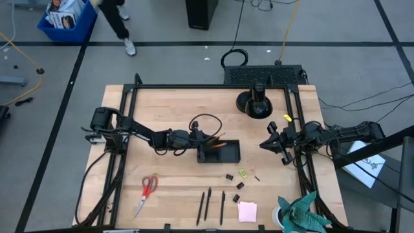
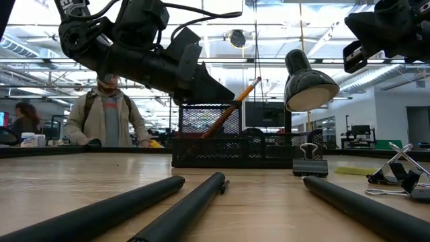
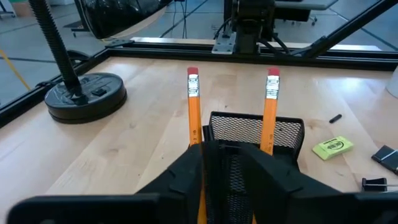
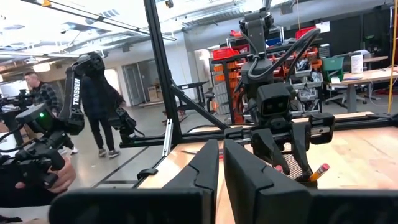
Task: Pick and place office supplies into organizer
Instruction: Put the black pen into the black desk organizer
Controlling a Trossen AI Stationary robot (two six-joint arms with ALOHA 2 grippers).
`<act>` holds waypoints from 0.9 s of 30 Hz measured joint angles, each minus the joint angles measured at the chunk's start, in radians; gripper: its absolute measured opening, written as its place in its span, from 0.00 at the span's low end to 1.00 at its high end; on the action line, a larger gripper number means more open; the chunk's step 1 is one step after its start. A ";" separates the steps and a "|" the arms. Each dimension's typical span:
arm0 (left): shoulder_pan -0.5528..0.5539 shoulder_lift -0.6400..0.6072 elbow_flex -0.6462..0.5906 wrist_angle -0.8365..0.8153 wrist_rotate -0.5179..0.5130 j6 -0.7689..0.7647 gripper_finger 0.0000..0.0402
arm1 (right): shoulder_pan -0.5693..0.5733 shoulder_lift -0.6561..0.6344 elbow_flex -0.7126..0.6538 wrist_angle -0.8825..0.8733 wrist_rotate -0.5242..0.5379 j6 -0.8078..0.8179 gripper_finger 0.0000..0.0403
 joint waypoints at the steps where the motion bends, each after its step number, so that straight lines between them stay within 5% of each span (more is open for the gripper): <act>1: 0.000 0.000 0.000 0.001 0.000 0.001 0.31 | 0.000 0.000 0.000 0.000 0.000 0.000 0.05; 12: -0.033 -0.141 0.035 -0.069 -0.019 0.057 0.36 | 0.001 0.000 0.000 -0.009 -0.019 0.008 0.05; 19: -0.142 -0.270 0.191 -0.509 -0.168 -0.059 0.36 | 0.000 0.006 0.000 -0.009 -0.027 0.004 0.05; 27: -0.390 -0.183 0.403 -1.011 -0.372 -0.405 0.36 | 0.000 0.018 0.000 -0.019 -0.028 0.011 0.05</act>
